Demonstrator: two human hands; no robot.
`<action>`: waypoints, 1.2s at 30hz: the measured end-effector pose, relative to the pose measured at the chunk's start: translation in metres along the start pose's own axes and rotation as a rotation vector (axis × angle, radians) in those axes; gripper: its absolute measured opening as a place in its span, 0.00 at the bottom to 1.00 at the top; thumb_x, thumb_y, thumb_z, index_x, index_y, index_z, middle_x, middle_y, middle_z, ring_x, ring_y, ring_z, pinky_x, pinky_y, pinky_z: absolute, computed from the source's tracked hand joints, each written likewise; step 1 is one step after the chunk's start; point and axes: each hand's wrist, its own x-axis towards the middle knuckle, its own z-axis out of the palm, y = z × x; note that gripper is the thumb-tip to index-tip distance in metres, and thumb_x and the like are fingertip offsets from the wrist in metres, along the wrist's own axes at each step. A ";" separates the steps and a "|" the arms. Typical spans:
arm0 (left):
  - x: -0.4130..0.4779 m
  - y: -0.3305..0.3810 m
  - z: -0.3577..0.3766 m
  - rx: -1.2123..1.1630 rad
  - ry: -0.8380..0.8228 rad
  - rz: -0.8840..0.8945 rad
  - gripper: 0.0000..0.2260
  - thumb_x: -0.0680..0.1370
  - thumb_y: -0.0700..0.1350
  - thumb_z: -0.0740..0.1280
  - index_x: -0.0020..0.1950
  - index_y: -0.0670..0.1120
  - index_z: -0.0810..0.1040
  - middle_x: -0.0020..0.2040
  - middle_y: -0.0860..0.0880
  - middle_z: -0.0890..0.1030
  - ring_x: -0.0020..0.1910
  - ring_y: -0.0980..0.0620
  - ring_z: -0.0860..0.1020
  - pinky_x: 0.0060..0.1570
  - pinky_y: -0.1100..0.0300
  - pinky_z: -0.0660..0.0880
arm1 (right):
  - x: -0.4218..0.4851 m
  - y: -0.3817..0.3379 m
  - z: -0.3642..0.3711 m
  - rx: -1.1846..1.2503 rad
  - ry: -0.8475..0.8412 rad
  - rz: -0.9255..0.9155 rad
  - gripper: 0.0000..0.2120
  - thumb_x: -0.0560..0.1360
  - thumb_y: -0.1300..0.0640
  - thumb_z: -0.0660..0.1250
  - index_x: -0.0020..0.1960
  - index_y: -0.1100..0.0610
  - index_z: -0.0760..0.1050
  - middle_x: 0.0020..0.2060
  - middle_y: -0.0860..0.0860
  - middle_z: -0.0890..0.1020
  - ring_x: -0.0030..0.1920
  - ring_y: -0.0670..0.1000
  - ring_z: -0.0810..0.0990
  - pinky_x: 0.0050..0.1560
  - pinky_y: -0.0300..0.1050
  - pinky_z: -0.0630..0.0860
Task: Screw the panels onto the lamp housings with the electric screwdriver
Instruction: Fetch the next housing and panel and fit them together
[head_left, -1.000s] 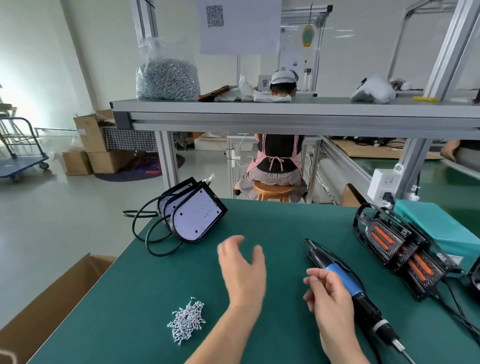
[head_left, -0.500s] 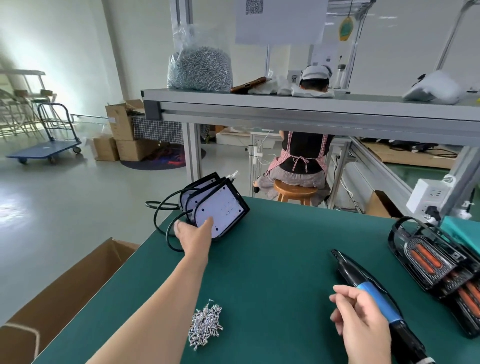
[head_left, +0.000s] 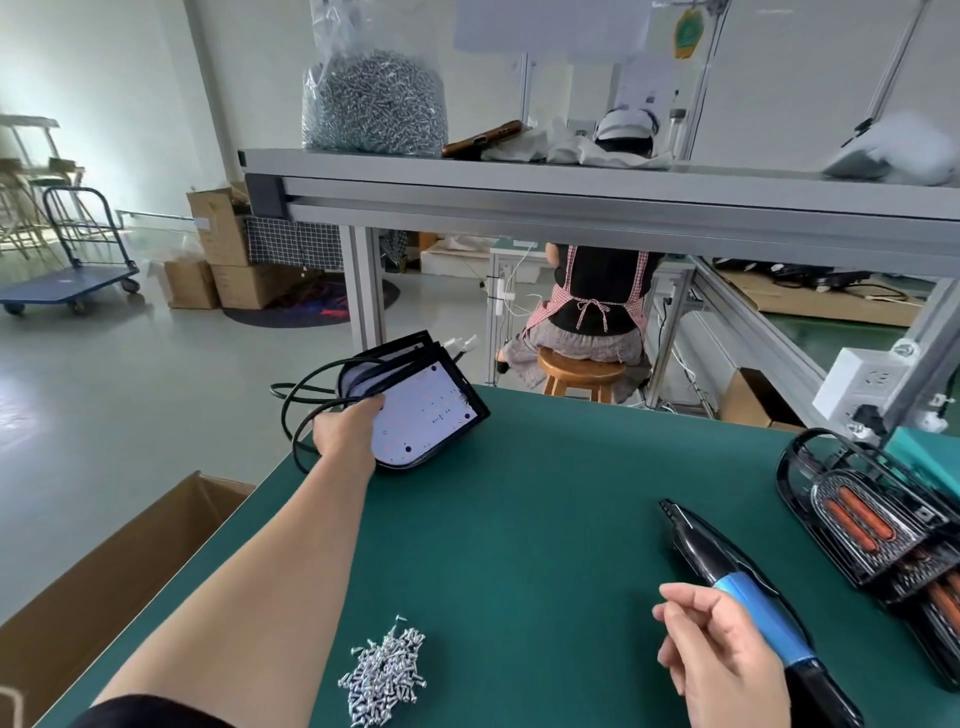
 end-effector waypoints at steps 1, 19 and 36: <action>0.005 0.001 0.000 0.015 -0.022 -0.008 0.25 0.70 0.45 0.78 0.62 0.37 0.75 0.56 0.43 0.79 0.52 0.45 0.79 0.53 0.55 0.76 | 0.000 0.000 0.000 -0.002 0.000 0.002 0.09 0.76 0.76 0.65 0.45 0.65 0.80 0.37 0.64 0.81 0.23 0.46 0.72 0.23 0.32 0.68; 0.006 0.009 0.005 0.229 -0.153 -0.043 0.15 0.77 0.39 0.71 0.61 0.34 0.77 0.52 0.40 0.80 0.48 0.43 0.79 0.51 0.51 0.76 | 0.003 0.009 -0.002 -0.041 0.007 0.005 0.11 0.77 0.75 0.66 0.44 0.62 0.80 0.35 0.59 0.83 0.24 0.46 0.74 0.24 0.33 0.69; -0.154 -0.053 0.008 0.196 -0.290 -0.042 0.08 0.75 0.37 0.69 0.53 0.37 0.80 0.48 0.41 0.81 0.45 0.46 0.77 0.45 0.55 0.73 | -0.003 0.010 -0.002 -0.107 -0.063 0.047 0.09 0.78 0.63 0.70 0.51 0.48 0.80 0.40 0.46 0.84 0.30 0.46 0.80 0.40 0.47 0.74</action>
